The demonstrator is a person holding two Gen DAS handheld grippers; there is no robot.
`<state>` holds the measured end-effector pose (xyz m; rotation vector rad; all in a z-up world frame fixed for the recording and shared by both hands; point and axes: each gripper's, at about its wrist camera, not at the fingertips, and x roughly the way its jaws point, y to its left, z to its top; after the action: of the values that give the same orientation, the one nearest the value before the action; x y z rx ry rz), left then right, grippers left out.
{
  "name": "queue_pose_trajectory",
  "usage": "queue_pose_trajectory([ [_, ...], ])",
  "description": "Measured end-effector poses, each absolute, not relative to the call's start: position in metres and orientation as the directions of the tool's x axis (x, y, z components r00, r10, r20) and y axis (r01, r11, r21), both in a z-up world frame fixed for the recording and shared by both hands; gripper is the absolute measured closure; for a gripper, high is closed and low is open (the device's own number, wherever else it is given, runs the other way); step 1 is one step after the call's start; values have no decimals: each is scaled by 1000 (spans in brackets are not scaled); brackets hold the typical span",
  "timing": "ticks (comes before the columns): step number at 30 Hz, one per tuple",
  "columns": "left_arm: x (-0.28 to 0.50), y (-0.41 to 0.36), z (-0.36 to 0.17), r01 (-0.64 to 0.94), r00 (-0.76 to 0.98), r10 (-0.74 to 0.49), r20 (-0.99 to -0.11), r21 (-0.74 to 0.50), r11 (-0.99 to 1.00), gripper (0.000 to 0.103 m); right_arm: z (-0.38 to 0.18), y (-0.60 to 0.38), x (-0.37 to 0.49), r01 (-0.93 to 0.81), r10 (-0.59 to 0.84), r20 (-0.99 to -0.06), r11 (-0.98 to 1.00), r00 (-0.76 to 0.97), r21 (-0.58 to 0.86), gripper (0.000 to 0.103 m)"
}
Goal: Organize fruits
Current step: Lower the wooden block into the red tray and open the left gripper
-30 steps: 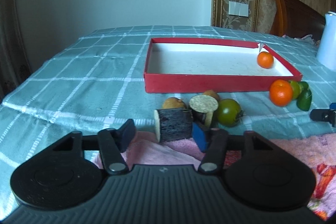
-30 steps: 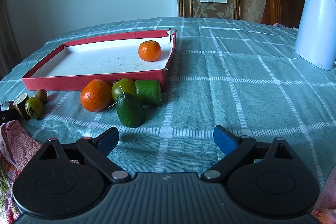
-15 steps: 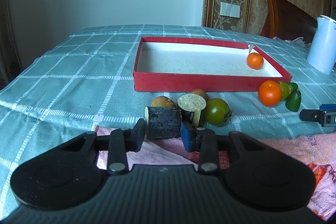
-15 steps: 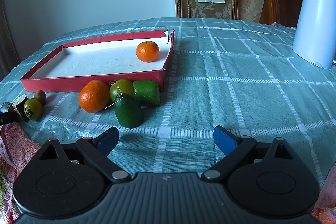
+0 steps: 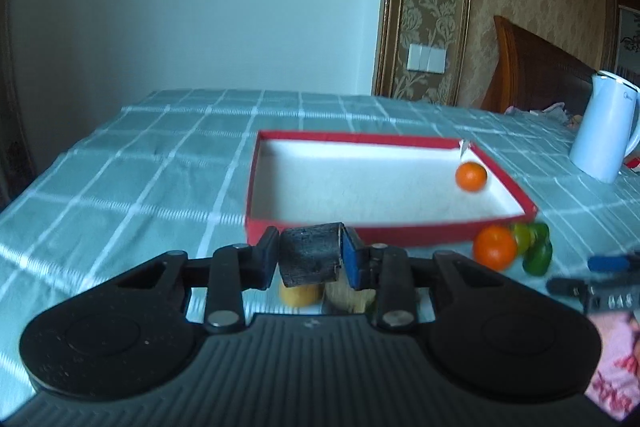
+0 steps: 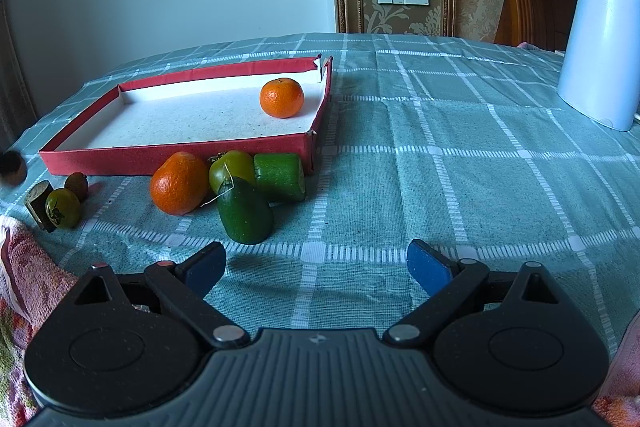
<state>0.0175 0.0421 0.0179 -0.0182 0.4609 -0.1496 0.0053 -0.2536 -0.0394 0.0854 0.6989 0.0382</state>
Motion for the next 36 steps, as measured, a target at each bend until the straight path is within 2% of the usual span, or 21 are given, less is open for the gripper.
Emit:
queue_pose_trajectory([
  [9, 85, 24, 17, 115, 895, -104, -434, -2, 993, 73, -40, -254, 6, -6, 64, -641, 996, 765, 91, 5],
  [17, 150, 25, 1, 75, 852, -76, -519, -24, 997, 73, -40, -254, 6, -11, 68, -643, 996, 762, 92, 3],
  [20, 163, 27, -7, 53, 839, -53, -542, -16, 998, 73, -41, -253, 7, -14, 69, -645, 996, 761, 90, 2],
  [26, 164, 25, -11, 48, 849, -31, -528, 18, 999, 72, -41, -253, 7, -14, 70, -645, 996, 761, 91, 2],
  [32, 162, 18, -16, 56, 836, -14, -548, 59, 997, 63, -41, -253, 7, -14, 70, -645, 996, 761, 92, 2],
  [35, 155, 20, -11, 46, 841, -9, -541, 55, 997, 52, -41, -252, 7, -14, 70, -645, 996, 761, 91, 2],
  [36, 151, 20, -8, 51, 845, -15, -535, 52, 997, 51, -40, -253, 7, -14, 70, -645, 996, 761, 91, 2],
])
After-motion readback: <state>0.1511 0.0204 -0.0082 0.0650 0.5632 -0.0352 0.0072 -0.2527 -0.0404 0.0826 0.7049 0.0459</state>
